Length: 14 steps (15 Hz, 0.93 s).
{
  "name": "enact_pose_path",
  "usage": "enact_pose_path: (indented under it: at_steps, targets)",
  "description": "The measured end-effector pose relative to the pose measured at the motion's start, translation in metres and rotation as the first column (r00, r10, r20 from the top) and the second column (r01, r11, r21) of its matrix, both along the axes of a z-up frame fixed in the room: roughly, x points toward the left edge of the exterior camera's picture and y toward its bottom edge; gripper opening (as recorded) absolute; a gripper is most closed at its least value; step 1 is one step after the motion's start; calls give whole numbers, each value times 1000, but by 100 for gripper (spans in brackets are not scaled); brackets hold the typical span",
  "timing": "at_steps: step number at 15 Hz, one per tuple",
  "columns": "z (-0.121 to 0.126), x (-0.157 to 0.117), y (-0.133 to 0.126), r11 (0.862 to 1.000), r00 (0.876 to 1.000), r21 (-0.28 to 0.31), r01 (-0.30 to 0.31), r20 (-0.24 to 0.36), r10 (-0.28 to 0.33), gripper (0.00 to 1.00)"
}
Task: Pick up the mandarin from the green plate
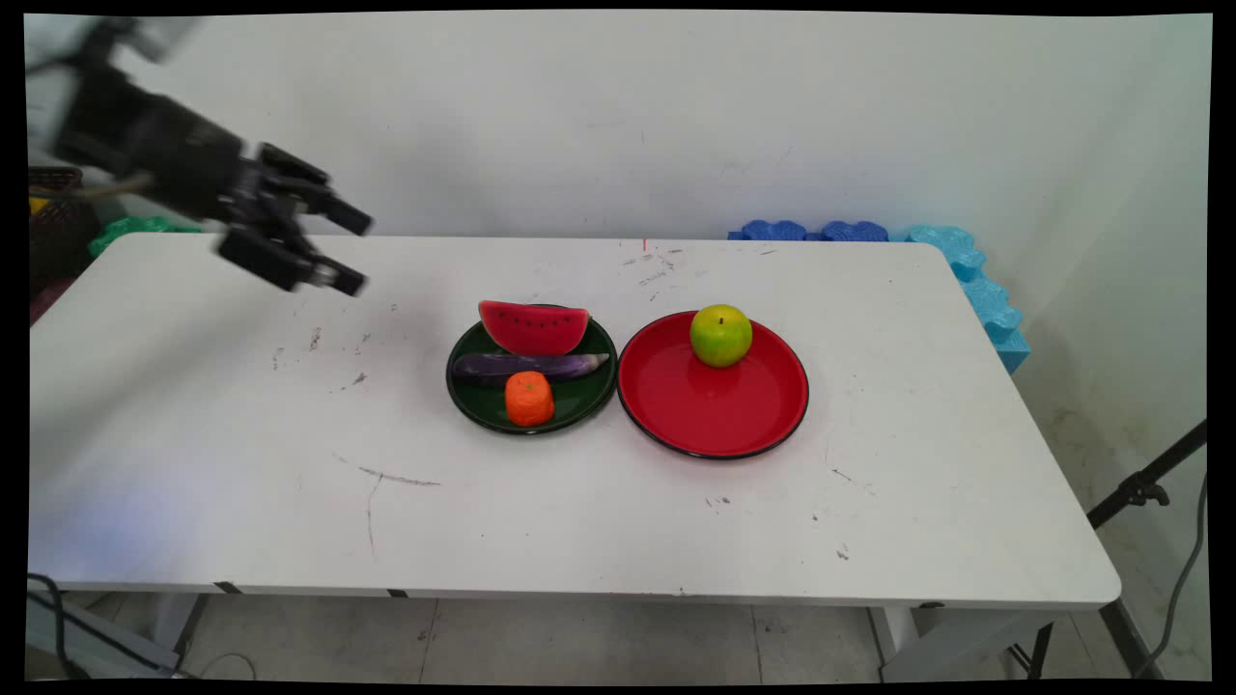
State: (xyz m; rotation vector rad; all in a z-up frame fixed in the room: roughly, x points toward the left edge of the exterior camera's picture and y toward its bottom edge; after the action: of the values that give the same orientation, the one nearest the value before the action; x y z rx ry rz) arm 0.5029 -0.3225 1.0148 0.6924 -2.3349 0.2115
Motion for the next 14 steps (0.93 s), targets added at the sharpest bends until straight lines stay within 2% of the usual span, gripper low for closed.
enact_pose_path:
  at_steps: [3,8,14]
  targets:
    - [-24,-36,-31,1000,995,22,-18,97,16,100]
    - [-74,-87,-70,993,969,107,-53,247,25,100]
    - [-117,-130,-98,979,944,187,-78,329,13,100]
